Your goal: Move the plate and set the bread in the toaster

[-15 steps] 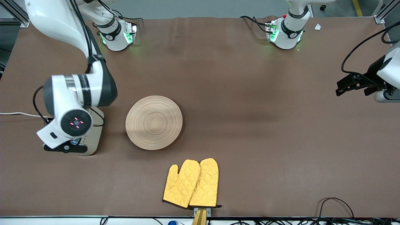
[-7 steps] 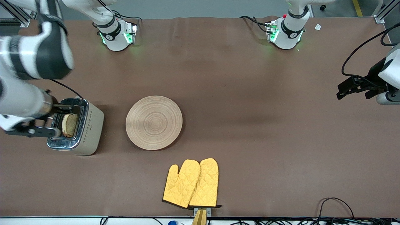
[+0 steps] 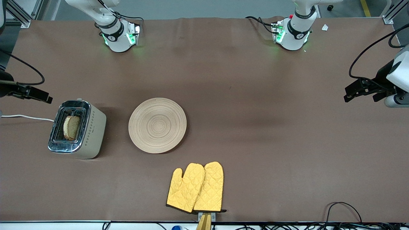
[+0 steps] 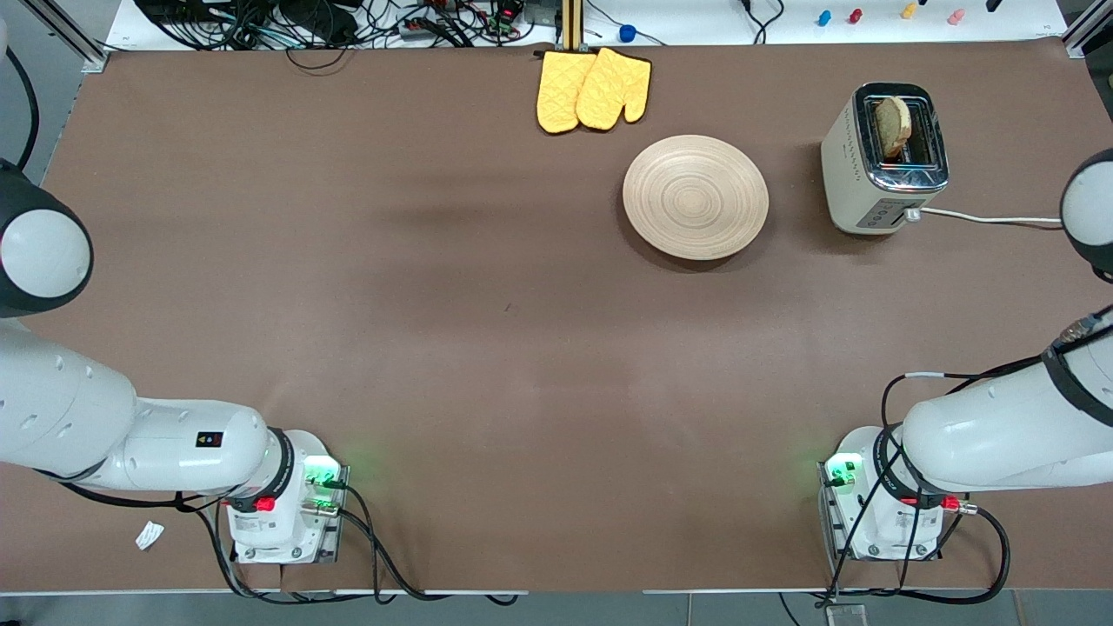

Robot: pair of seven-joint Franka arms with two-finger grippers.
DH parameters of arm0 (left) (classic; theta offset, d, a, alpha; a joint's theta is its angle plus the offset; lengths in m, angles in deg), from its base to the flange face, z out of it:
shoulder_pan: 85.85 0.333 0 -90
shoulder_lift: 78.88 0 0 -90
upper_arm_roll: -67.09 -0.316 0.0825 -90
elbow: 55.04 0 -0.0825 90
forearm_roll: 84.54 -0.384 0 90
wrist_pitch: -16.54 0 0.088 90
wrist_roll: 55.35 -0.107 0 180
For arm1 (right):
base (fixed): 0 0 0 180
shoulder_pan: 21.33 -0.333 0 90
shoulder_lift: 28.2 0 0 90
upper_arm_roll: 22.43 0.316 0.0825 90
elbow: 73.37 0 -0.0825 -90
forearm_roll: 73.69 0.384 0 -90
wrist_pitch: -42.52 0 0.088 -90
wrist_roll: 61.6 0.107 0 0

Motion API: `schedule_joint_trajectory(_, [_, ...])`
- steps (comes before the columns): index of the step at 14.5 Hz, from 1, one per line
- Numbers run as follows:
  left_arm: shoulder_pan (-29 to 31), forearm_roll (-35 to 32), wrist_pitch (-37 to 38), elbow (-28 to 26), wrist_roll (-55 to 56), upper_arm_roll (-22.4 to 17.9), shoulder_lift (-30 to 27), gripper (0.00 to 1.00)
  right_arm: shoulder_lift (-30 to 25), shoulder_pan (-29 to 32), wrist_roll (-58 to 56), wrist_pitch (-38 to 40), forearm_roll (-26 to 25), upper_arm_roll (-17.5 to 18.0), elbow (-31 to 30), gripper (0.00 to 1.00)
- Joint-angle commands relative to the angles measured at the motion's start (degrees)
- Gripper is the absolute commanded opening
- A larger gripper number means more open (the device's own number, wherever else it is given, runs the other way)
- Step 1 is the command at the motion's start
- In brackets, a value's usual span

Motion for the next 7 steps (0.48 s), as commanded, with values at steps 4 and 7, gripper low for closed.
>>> schedule_joint_trajectory(4, [0.0, 0.0, -1.0, -1.2, 0.7, 0.0, -1.1, 1.0, -10.7, 0.6, -2.6, -2.6, -1.3, 0.4, -12.1, 1.0])
schedule_joint_trajectory(7, [0.0, 0.0, -2.2, -1.2, 0.8, 0.3, -1.0, 1.0, -12.2, 0.6, -6.2, -2.4, -3.1, 0.4, -13.6, 1.0])
